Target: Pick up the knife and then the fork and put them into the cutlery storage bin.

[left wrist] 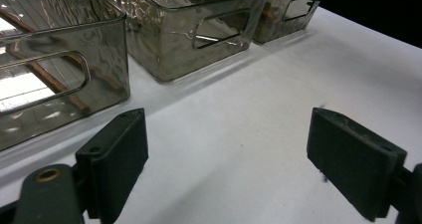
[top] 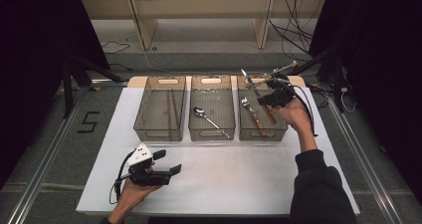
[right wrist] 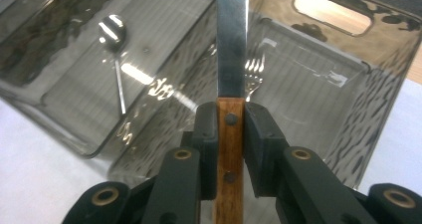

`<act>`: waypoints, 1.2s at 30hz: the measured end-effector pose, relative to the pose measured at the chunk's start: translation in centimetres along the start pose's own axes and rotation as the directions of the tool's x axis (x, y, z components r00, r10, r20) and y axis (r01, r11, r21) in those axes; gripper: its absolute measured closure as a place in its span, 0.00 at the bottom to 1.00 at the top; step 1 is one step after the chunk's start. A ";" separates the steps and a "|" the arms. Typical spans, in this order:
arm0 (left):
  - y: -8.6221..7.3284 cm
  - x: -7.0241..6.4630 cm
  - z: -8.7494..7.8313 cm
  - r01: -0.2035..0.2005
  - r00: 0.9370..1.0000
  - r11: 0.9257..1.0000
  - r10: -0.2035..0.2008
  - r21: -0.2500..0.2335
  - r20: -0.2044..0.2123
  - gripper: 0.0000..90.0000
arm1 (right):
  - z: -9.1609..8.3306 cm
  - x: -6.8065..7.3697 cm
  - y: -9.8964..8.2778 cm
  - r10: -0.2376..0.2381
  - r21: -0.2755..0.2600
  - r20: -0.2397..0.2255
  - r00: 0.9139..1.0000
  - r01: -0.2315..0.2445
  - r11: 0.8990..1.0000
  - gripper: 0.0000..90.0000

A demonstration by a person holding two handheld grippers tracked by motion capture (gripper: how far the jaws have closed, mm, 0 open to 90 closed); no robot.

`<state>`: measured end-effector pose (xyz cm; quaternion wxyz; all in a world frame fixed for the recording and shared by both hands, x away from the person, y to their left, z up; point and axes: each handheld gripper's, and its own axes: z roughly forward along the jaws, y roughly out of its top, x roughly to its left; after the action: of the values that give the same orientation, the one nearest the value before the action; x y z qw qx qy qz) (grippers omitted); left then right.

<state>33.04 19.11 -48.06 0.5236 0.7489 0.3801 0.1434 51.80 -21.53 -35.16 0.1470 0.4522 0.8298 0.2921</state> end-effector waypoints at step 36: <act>0.0 0.0 0.0 0.000 1.000 1.000 0.000 0.000 0.002 0.18 | 3.6 -1.9 -1.5 0.060 0.066 0.067 0.996 -0.064 0.996 0.86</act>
<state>33.01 19.08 -48.05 0.5240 0.7488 0.3798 0.1427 53.65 -22.45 -38.90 0.1494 0.4917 0.8196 0.2532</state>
